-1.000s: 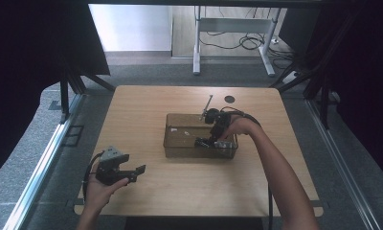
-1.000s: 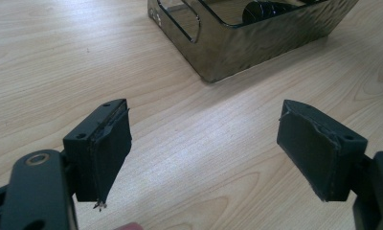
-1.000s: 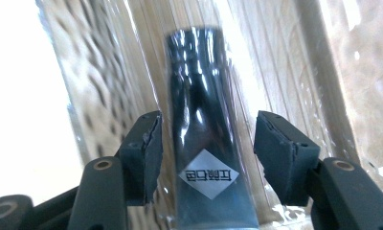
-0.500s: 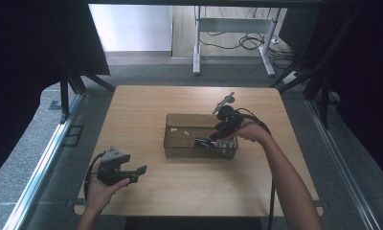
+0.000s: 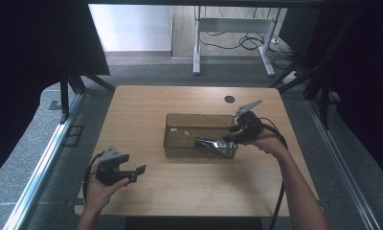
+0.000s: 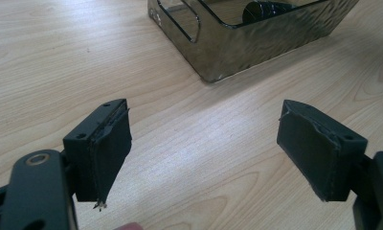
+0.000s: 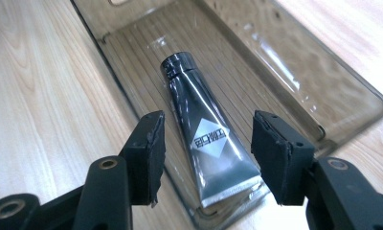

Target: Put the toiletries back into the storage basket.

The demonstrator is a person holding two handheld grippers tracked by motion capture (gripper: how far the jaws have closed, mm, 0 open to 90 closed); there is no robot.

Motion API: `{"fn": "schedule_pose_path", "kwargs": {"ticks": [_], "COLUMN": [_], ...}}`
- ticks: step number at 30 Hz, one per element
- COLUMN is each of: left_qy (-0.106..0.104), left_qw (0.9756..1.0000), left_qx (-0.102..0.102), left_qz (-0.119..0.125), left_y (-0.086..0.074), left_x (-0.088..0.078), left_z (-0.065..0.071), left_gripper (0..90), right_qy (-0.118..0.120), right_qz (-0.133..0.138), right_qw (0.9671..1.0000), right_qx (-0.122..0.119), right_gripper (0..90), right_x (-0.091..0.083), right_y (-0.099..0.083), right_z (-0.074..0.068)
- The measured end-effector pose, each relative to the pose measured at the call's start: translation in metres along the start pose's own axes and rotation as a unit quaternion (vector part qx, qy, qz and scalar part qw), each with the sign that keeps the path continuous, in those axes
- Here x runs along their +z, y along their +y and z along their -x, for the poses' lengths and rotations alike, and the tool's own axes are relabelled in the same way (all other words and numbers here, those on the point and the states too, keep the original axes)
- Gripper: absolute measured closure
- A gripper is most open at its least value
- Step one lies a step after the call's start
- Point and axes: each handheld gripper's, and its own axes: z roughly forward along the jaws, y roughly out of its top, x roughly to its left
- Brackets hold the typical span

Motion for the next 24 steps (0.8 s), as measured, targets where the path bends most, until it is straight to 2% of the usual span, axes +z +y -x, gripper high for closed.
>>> {"fn": "schedule_pose_path", "kwargs": {"ticks": [3,7,12,15,18,23,24], "left_qy": [0.0,-0.001,-0.001,-0.002,-0.003,-0.004,-0.004], "left_qw": [1.0,1.0,1.0,1.0,1.0,0.9999,0.9999], "left_qx": [-0.001,0.001,0.002,0.003,0.006,0.009,0.009], "left_qz": [0.0,0.0,-0.004,-0.005,-0.007,-0.007,-0.006], "left_y": [0.0,0.001,0.001,0.002,0.002,0.003,0.003], "left_x": [0.0,0.0,0.003,0.005,0.007,0.007,0.007], "left_z": [0.0,0.001,0.003,0.003,0.003,0.005,0.004], "left_gripper": [19.5,19.5,19.5,19.5,19.5,19.5,19.5], "right_qy": [-0.004,-0.014,-0.025,-0.043,-0.05,-0.062,-0.072], "right_qz": [0.02,0.049,0.075,0.085,0.097,0.099,0.1], "right_qw": [0.9998,0.9986,0.9964,0.9947,0.9926,0.9917,0.991], "right_qx": [0.002,0.011,0.03,0.04,0.055,0.054,0.053], "right_gripper": [45.8,45.5,45.4,45.0,44.4,39.3,38.0], "right_x": [-0.01,-0.026,-0.038,-0.041,-0.039,-0.038,-0.037], "right_y": [-0.009,-0.032,-0.063,-0.079,-0.092,-0.095,-0.097], "right_z": [-0.002,-0.007,-0.011,-0.013,-0.012,-0.016,-0.018]}}
